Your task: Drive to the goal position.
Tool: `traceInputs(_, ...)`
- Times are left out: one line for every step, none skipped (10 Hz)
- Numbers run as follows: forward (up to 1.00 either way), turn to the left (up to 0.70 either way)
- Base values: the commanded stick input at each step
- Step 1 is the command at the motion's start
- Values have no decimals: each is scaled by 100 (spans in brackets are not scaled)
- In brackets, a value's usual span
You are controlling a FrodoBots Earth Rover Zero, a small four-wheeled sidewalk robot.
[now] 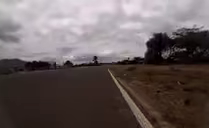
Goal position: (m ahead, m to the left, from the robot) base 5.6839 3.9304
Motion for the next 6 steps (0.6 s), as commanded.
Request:
traceInputs(50,0)
traceInputs(50,0)
traceInputs(50,0)
traceInputs(50,0)
traceInputs(50,0)
traceInputs(50,0)
